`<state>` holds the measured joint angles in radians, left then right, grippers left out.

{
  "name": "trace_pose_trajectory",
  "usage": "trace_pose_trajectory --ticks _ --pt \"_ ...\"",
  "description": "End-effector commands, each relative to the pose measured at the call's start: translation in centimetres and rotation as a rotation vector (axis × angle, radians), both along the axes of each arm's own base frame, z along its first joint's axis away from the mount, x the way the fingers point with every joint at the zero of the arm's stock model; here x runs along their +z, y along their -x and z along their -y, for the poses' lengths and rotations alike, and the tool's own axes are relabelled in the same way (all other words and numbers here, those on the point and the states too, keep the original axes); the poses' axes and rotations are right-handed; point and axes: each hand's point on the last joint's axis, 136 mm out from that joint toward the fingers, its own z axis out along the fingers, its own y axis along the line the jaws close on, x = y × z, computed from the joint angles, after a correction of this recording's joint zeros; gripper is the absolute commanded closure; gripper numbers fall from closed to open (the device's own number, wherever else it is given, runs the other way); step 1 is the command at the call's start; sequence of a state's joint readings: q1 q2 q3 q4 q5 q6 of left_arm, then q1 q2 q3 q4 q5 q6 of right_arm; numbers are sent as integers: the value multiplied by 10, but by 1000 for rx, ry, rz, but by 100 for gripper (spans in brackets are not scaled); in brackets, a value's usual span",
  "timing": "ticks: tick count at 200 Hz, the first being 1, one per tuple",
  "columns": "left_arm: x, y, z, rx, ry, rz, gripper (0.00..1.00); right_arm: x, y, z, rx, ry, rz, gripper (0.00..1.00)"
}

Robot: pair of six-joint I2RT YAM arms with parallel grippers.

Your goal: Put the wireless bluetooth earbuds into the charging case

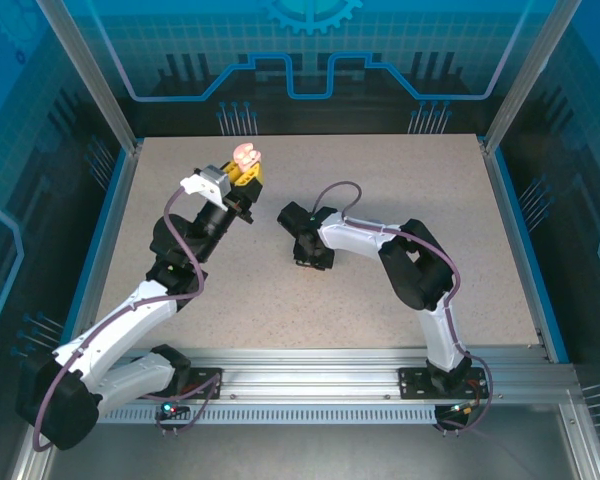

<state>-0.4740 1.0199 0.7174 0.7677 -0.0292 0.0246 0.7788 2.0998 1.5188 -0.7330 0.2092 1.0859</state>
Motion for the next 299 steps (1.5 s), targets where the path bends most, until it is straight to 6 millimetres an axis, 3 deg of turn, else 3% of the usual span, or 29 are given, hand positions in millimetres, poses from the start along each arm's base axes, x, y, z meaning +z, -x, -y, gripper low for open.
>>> trace_pose_trajectory --ticks 1,22,59,137,182,299 --pt "12 8 -3 -10 25 47 100 -9 26 9 -37 58 -96 74" --pt "11 8 -4 -8 25 47 100 -1 25 7 -28 53 -79 73" --pt "12 7 -3 -10 27 49 100 -5 23 5 -30 50 -90 74" --pt "14 8 -4 -9 28 51 100 -7 7 24 -70 72 -71 75" --pt "15 7 -4 -7 26 53 100 -2 -2 22 -37 59 -56 77" --pt "17 9 -4 -14 37 54 100 1 -2 13 518 153 -69 83"
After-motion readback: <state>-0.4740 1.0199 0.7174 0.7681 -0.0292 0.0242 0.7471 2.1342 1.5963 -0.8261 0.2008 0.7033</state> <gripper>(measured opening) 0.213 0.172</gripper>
